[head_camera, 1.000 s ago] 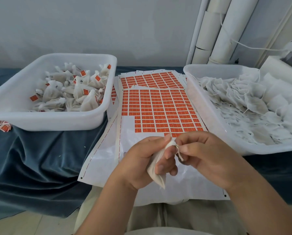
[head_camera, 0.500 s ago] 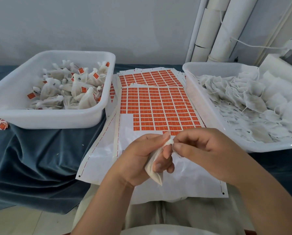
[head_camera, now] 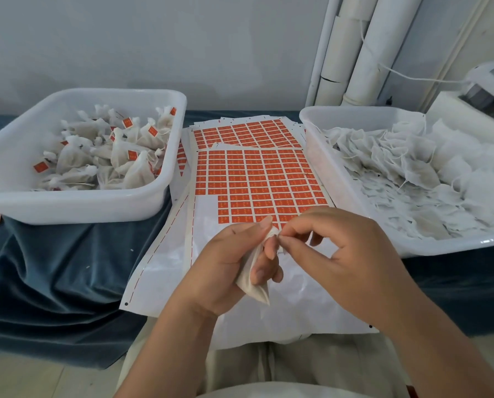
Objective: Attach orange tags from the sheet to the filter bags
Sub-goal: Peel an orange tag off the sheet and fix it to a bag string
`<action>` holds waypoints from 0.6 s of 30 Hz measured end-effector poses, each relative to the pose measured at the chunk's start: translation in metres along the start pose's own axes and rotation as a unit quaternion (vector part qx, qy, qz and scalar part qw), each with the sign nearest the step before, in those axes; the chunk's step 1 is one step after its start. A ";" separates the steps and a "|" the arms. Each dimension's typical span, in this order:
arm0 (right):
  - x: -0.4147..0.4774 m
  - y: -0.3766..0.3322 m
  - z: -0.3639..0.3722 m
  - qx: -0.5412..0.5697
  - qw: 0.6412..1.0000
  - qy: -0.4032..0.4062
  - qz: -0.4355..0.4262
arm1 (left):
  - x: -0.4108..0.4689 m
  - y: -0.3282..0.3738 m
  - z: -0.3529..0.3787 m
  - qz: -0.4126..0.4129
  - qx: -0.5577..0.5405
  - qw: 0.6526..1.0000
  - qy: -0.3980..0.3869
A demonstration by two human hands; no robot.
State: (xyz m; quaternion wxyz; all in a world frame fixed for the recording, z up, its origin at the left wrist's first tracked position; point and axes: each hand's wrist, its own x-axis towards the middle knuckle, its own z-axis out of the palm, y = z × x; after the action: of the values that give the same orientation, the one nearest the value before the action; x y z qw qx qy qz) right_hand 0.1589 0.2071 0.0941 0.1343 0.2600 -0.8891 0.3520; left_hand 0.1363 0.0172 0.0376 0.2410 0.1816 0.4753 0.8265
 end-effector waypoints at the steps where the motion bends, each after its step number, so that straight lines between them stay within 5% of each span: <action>1: 0.000 -0.001 0.000 -0.022 1.000 0.003 -0.013 | 0.000 0.000 0.001 0.003 0.011 1.000 0.007; 18: -0.001 -0.001 -0.010 -0.087 0.990 -0.095 -0.064 | -0.007 0.010 -0.008 -0.009 0.189 0.982 0.000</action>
State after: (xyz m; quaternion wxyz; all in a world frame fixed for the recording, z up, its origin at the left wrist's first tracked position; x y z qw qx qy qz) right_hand 0.1608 0.2138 0.1012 0.0933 0.3360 -0.9067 0.2372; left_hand 0.1358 0.0036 0.0420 0.2098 0.2193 0.6249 0.7193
